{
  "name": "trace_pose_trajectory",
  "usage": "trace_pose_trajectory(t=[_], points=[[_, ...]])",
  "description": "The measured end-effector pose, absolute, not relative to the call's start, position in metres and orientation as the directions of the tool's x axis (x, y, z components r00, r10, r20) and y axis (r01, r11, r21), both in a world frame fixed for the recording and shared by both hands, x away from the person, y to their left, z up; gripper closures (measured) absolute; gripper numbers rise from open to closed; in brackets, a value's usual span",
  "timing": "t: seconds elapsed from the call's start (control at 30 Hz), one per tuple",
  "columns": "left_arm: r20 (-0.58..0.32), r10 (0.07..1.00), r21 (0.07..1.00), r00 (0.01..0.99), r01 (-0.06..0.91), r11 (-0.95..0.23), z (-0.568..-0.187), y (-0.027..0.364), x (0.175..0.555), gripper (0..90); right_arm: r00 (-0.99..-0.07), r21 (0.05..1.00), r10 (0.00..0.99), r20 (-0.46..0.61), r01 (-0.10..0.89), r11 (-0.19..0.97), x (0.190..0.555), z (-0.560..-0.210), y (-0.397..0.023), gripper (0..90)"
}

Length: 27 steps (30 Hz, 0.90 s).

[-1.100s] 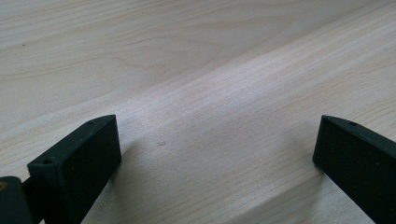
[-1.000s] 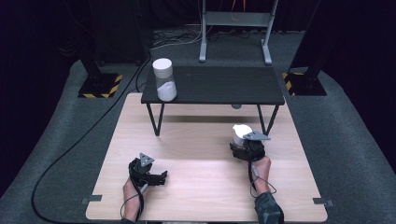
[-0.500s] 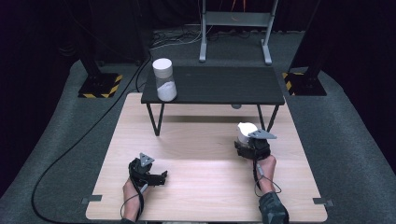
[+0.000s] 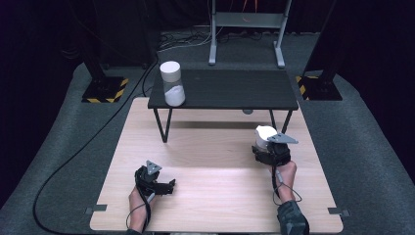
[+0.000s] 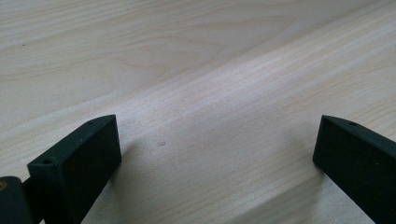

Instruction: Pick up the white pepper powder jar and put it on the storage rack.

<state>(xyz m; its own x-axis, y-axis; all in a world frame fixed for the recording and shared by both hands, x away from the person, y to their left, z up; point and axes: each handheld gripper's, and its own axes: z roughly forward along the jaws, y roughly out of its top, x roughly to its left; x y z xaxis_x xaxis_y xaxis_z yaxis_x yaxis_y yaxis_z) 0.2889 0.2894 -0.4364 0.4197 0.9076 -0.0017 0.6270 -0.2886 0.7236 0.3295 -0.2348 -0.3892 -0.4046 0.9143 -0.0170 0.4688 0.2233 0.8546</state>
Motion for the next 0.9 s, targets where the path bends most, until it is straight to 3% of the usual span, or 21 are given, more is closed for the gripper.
trace_pose_trajectory(t=[0.9], points=[[-0.002,0.908,0.724,0.42,0.627,-0.288,-0.436,0.289,0.289,0.8,-0.376,0.865,0.926,-0.021,0.457,0.206,0.323,-0.361,-0.255,30.4]])
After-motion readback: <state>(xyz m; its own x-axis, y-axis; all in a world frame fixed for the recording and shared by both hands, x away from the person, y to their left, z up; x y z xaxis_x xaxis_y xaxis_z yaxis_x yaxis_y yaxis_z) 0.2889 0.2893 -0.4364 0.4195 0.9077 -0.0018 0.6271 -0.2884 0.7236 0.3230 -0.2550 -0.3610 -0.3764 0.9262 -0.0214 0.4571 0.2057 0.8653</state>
